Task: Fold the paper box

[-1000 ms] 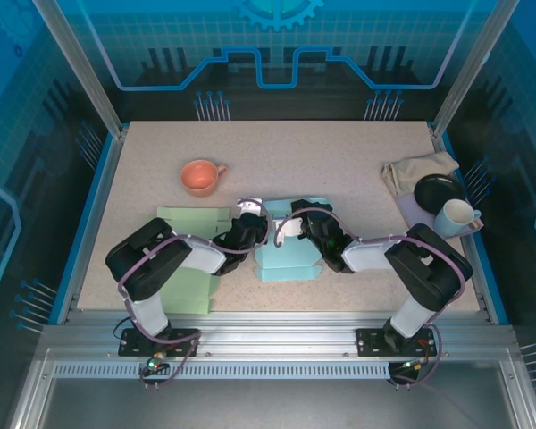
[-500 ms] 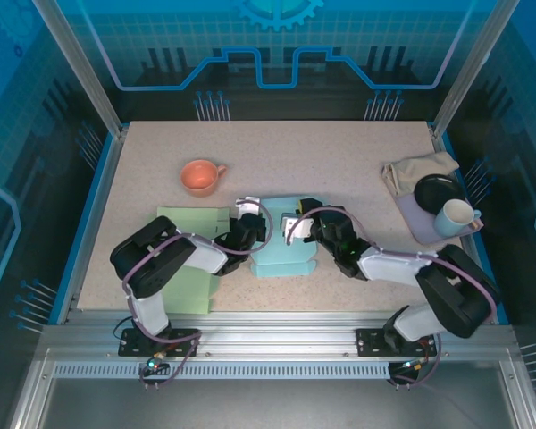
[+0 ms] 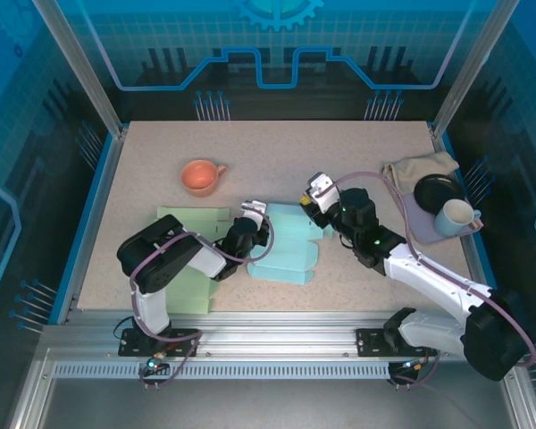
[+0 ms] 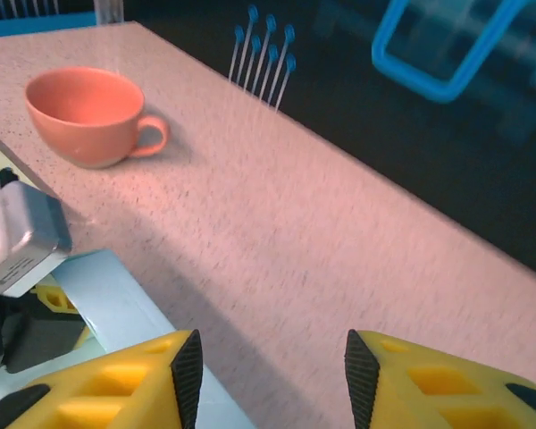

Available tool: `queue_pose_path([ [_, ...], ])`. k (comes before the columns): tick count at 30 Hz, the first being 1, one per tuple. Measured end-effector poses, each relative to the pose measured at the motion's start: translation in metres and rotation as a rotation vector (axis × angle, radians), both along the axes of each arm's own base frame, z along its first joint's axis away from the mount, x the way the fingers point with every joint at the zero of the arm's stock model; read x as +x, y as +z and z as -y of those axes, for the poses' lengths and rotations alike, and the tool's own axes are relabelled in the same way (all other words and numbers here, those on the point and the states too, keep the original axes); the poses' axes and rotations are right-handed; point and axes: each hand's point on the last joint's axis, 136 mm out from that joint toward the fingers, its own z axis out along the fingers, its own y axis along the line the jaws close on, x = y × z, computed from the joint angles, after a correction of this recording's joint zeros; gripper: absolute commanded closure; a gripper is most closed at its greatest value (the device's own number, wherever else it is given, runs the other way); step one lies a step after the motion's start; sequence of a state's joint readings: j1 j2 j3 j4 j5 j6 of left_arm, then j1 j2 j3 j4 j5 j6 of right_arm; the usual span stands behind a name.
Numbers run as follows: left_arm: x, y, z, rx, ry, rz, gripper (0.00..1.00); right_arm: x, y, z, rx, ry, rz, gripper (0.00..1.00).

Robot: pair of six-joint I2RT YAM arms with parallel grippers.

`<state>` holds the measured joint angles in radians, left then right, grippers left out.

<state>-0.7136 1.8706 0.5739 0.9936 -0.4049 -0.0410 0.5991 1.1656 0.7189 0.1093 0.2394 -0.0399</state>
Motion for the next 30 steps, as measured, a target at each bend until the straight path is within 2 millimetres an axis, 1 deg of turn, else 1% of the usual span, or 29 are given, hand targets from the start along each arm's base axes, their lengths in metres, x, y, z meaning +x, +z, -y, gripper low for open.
queue_pose_path([
  [5, -0.008, 0.0, 0.016, 0.015, -0.092, 0.005, 1.0, -0.013, -0.04, 0.017, 0.044, -0.118, -0.176, 0.51],
  [7, -0.009, 0.0, 0.02, 0.011, -0.116, 0.007, 1.0, -0.022, -0.059, 0.025, 0.036, -0.158, -0.245, 0.51],
  [9, -0.011, 0.0, 0.024, 0.011, -0.135, 0.013, 1.0, -0.027, -0.068, 0.03, 0.032, -0.184, -0.288, 0.51],
  [15, -0.018, 0.001, 0.037, 0.025, -0.191, 0.022, 1.0, -0.039, -0.085, 0.04, 0.021, -0.234, -0.374, 0.52],
  [18, -0.017, 0.001, 0.039, 0.03, -0.196, 0.026, 1.0, -0.041, -0.085, 0.041, 0.037, -0.25, -0.382, 0.52],
  [20, -0.016, 0.001, 0.041, 0.03, -0.199, 0.025, 0.98, -0.042, -0.087, 0.042, 0.044, -0.257, -0.386, 0.52],
  [23, -0.013, 0.0, 0.043, 0.032, -0.194, 0.019, 0.92, -0.042, -0.087, 0.042, 0.05, -0.262, -0.389, 0.52],
  [30, -0.009, -0.001, 0.045, 0.024, -0.168, -0.008, 0.86, -0.04, -0.089, 0.044, 0.063, -0.277, -0.378, 0.52],
])
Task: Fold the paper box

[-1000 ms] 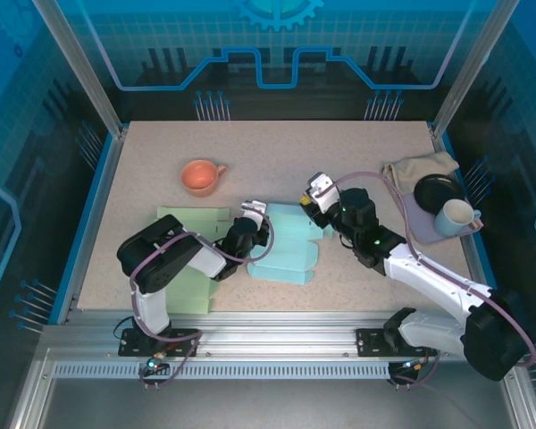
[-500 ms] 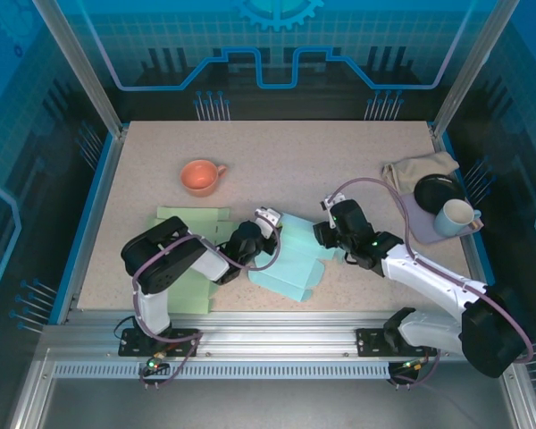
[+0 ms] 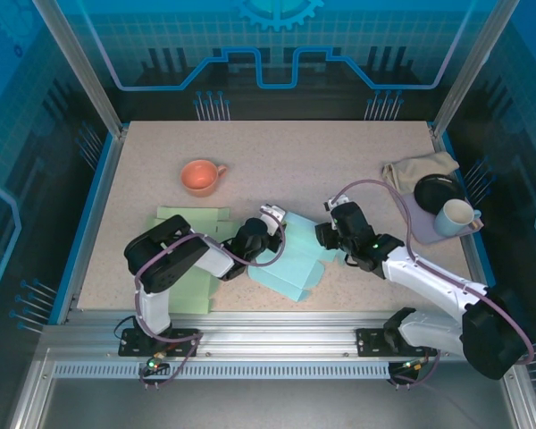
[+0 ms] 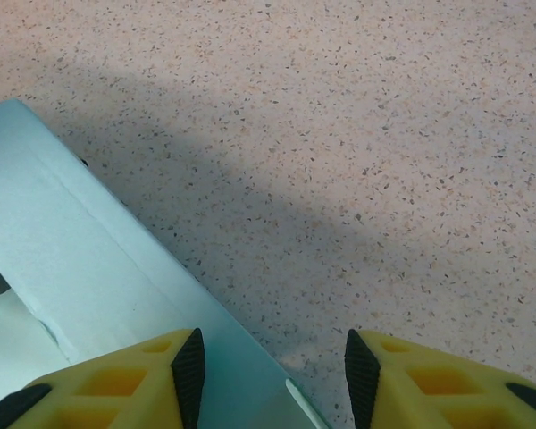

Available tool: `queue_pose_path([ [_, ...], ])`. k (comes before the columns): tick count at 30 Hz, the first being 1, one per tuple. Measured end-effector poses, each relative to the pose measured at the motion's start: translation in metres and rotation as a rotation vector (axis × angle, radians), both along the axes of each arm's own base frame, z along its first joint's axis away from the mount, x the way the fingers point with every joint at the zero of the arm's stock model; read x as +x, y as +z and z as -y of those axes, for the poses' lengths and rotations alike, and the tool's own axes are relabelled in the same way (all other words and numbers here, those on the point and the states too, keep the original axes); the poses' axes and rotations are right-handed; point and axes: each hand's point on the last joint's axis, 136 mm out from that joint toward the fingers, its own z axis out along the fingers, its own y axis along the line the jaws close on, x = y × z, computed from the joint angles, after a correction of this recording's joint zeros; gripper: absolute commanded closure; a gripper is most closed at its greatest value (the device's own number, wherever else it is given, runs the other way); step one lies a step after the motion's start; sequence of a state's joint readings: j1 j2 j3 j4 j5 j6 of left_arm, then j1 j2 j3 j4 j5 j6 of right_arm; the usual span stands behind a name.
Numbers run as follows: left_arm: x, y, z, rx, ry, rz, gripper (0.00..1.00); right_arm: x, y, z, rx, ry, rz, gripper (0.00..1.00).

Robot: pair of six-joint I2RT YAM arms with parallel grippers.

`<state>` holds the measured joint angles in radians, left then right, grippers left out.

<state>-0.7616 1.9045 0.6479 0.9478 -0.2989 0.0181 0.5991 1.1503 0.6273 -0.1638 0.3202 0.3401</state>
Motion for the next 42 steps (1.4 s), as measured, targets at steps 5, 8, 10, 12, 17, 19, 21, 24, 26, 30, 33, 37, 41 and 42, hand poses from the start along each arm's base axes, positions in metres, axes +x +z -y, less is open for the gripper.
queue_pose_path([
  [5, -0.004, -0.004, -0.002, -0.017, 0.001, -0.019, 0.75, 0.001, -0.001, 0.0, -0.004, -0.004, 0.001, 0.53],
  [8, -0.014, -0.016, -0.006, -0.013, -0.015, -0.063, 0.74, 0.003, -0.002, 0.0, -0.004, -0.005, 0.002, 0.53],
  [10, -0.019, -0.02, -0.008, -0.009, -0.022, -0.076, 0.74, 0.003, -0.003, -0.001, -0.003, -0.005, 0.003, 0.53],
  [12, -0.022, -0.019, -0.01, -0.009, -0.024, -0.078, 0.75, 0.004, -0.003, -0.002, -0.002, -0.005, 0.004, 0.53],
  [17, -0.027, -0.019, -0.015, -0.007, -0.024, -0.08, 0.76, 0.005, -0.003, -0.002, 0.001, -0.004, 0.007, 0.53],
  [19, -0.029, -0.017, -0.016, -0.009, -0.025, -0.079, 0.76, 0.005, -0.003, -0.003, 0.001, -0.005, 0.008, 0.53],
  [21, -0.032, -0.013, -0.016, -0.019, -0.035, -0.076, 0.75, 0.005, -0.002, -0.003, 0.002, -0.004, 0.009, 0.53],
  [24, -0.037, -0.005, -0.017, -0.044, -0.048, -0.073, 0.73, 0.006, -0.003, -0.003, 0.001, -0.005, 0.009, 0.53],
  [26, -0.038, 0.002, -0.017, -0.065, -0.05, -0.07, 0.72, 0.006, -0.004, -0.003, 0.0, -0.005, 0.008, 0.53],
  [30, -0.038, 0.006, -0.016, -0.076, -0.052, -0.064, 0.72, 0.008, -0.004, -0.003, -0.004, -0.009, 0.011, 0.54],
  [33, -0.038, 0.006, -0.017, -0.076, -0.052, -0.064, 0.73, 0.008, -0.004, -0.003, -0.005, -0.01, 0.012, 0.54],
  [37, -0.038, 0.007, -0.017, -0.075, -0.049, -0.062, 0.74, 0.008, -0.004, -0.003, -0.005, -0.01, 0.013, 0.54],
  [41, -0.033, 0.009, -0.015, -0.079, -0.039, -0.057, 0.77, 0.009, -0.004, -0.003, -0.005, -0.011, 0.014, 0.54],
  [42, -0.031, 0.008, -0.014, -0.081, -0.031, -0.057, 0.78, 0.009, -0.004, -0.003, -0.005, -0.011, 0.014, 0.54],
])
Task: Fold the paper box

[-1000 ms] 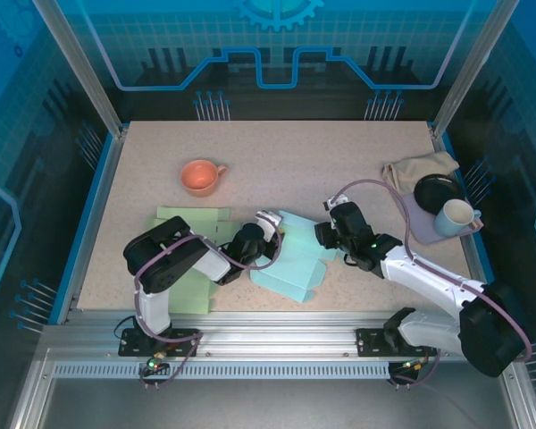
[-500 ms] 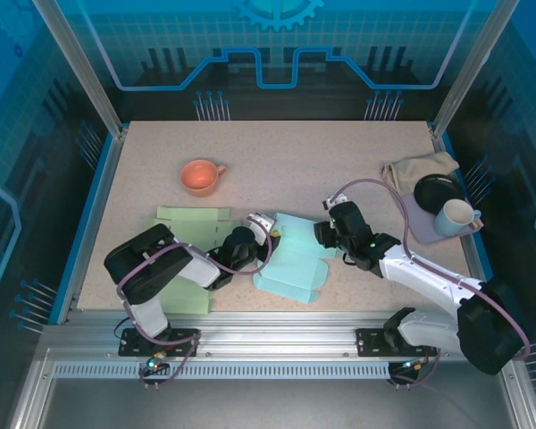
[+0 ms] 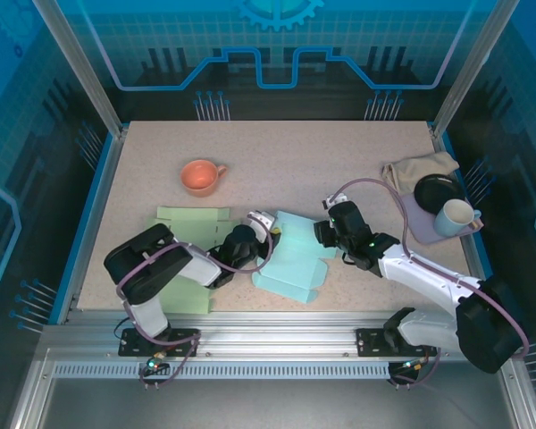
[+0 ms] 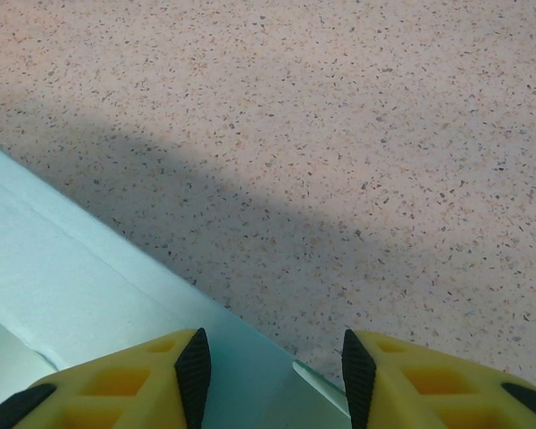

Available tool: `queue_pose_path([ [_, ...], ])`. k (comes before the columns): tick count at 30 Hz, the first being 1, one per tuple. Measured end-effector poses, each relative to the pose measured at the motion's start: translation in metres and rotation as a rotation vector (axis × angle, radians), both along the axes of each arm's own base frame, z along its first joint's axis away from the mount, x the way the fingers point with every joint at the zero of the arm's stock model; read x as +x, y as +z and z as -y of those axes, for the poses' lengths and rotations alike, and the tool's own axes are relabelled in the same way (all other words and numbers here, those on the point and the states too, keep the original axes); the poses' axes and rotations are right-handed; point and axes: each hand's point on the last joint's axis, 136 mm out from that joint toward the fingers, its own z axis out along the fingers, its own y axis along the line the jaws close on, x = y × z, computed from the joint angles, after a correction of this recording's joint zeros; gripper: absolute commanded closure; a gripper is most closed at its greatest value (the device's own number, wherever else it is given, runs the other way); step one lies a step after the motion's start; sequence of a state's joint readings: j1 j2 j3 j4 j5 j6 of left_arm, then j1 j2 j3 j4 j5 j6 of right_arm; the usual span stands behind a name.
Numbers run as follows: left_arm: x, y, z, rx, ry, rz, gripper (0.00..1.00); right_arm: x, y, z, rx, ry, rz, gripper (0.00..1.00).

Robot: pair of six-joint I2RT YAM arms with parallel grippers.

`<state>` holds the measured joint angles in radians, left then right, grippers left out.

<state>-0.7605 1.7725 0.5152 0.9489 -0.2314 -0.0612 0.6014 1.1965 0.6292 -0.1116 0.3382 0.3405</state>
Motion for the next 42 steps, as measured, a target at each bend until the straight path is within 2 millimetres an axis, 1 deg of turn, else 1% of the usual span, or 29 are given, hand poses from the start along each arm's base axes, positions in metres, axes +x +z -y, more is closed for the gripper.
queue_pose_path([
  [4, 0.012, 0.0, 0.004, -0.026, 0.031, 0.005, 0.82, 0.001, -0.001, 0.001, -0.008, -0.005, -0.001, 0.54],
  [5, 0.015, -0.001, 0.005, -0.032, 0.038, 0.007, 0.85, 0.002, -0.001, 0.001, -0.011, -0.008, 0.0, 0.54],
  [7, 0.022, 0.0, 0.006, -0.049, 0.063, 0.013, 0.93, 0.003, -0.001, 0.002, -0.016, -0.014, 0.002, 0.54],
  [10, 0.03, 0.0, 0.008, -0.056, 0.091, 0.028, 1.0, 0.003, -0.001, 0.002, -0.019, -0.017, 0.005, 0.54],
  [18, 0.046, -0.003, 0.008, -0.075, 0.206, 0.048, 1.0, 0.008, 0.0, 0.0, -0.001, -0.032, 0.019, 0.55],
  [22, 0.048, -0.003, 0.008, -0.067, 0.238, 0.063, 1.0, 0.01, 0.001, 0.001, 0.001, -0.046, 0.026, 0.55],
  [24, 0.047, -0.004, 0.008, -0.062, 0.243, 0.066, 0.97, 0.01, 0.001, 0.001, 0.002, -0.048, 0.027, 0.55],
  [27, 0.047, -0.004, 0.007, -0.055, 0.248, 0.07, 0.89, 0.009, 0.001, 0.0, 0.002, -0.046, 0.027, 0.55],
  [31, 0.044, -0.008, 0.004, -0.046, 0.245, 0.066, 0.8, 0.008, 0.0, -0.001, 0.004, -0.044, 0.024, 0.55],
  [35, 0.039, -0.018, -0.002, -0.019, 0.235, 0.042, 0.76, 0.005, -0.001, -0.005, 0.007, -0.024, 0.015, 0.55],
  [37, 0.036, -0.023, -0.004, -0.011, 0.229, 0.031, 0.72, 0.005, -0.001, -0.007, 0.011, -0.019, 0.012, 0.55],
  [38, 0.035, -0.024, -0.005, -0.008, 0.226, 0.027, 0.71, 0.005, -0.001, -0.007, 0.012, -0.018, 0.012, 0.55],
  [41, 0.03, -0.024, -0.006, -0.003, 0.213, 0.016, 0.64, 0.004, -0.001, -0.007, 0.013, -0.016, 0.01, 0.55],
  [42, 0.03, -0.023, -0.006, -0.003, 0.213, 0.014, 0.64, 0.004, -0.002, -0.007, 0.014, -0.015, 0.01, 0.55],
])
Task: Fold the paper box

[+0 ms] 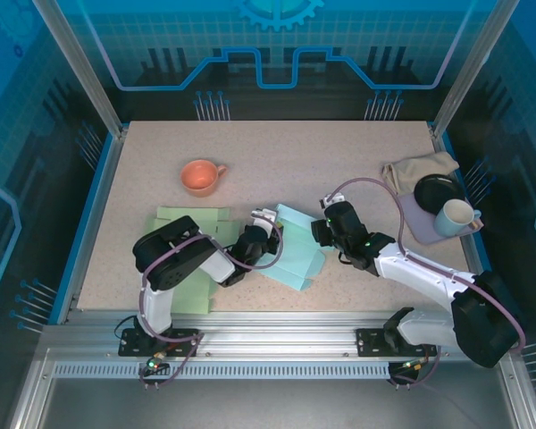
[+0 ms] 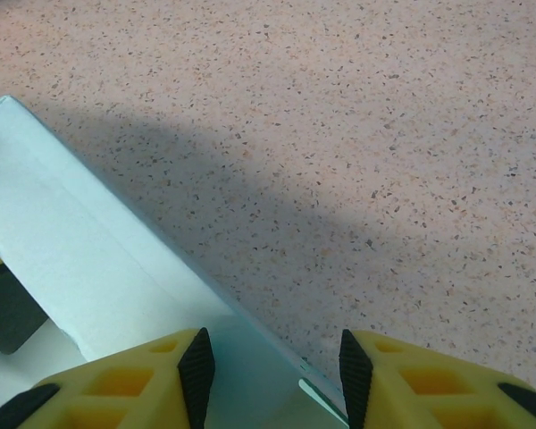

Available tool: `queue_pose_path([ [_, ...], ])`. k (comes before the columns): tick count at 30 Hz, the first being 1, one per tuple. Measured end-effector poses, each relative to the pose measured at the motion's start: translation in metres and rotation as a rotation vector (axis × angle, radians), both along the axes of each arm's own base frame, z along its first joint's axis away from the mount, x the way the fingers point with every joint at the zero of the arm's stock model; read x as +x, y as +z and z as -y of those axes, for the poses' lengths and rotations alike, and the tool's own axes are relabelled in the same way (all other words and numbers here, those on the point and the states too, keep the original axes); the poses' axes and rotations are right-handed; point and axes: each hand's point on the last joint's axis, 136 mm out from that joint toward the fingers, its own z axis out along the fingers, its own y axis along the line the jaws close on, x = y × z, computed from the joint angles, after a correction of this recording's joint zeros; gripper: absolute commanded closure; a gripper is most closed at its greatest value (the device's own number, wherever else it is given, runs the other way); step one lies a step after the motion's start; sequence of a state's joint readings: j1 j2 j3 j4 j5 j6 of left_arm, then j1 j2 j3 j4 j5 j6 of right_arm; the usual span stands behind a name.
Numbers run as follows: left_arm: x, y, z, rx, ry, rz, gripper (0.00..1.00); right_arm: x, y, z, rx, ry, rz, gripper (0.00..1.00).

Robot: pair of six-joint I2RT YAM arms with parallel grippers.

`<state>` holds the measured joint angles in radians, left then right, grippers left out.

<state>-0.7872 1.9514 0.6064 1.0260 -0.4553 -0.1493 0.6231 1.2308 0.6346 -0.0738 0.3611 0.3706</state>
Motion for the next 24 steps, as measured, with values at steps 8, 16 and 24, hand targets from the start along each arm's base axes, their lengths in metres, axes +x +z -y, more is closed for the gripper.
queue_pose_path([
  [8, 0.016, 0.003, 0.011, 0.004, 0.015, 0.0, 0.7, 0.0, 0.0, 0.0, 0.001, 0.001, -0.001, 0.56],
  [16, 0.032, 0.001, 0.013, 0.043, 0.089, 0.016, 1.0, 0.001, 0.001, 0.0, 0.001, -0.003, 0.006, 0.55],
  [24, 0.032, -0.001, 0.011, 0.073, 0.137, 0.01, 0.88, 0.002, 0.002, 0.002, -0.005, -0.013, 0.013, 0.56],
])
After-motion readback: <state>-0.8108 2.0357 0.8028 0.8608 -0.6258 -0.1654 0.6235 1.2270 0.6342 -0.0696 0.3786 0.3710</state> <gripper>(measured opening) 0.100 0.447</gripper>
